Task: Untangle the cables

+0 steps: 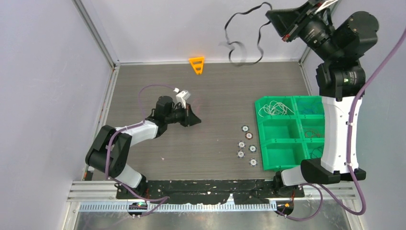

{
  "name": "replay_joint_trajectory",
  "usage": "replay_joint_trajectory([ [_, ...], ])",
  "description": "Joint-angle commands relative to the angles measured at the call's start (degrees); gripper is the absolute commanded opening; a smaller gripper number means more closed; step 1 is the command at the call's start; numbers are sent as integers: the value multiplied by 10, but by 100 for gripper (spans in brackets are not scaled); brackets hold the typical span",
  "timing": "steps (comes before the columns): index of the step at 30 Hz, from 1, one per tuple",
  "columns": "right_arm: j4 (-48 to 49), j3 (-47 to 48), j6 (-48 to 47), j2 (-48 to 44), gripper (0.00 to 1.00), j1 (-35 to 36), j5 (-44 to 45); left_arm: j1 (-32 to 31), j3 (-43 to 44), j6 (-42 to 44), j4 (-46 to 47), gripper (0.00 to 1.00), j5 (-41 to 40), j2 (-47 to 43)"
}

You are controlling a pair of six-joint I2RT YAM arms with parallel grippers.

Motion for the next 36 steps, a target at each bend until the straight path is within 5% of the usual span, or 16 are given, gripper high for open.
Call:
replay_joint_trajectory([
  [1, -13, 48, -52, -8, 5, -25, 56, 27, -24, -11, -102, 0, -21, -39],
  [10, -315, 39, -310, -42, 6, -96, 105, 30, -19, 65, -144, 0, -19, -95],
  [17, -560, -56, -473, -120, 5, -113, 180, 31, -2, 87, -164, 0, 8, -86],
  [27, -624, -195, -541, -280, 5, -113, 258, 31, 16, 99, -162, 0, 37, -58],
  [36, -643, -233, -555, -324, 5, -113, 275, 29, 2, 78, -133, 0, 40, -59],
])
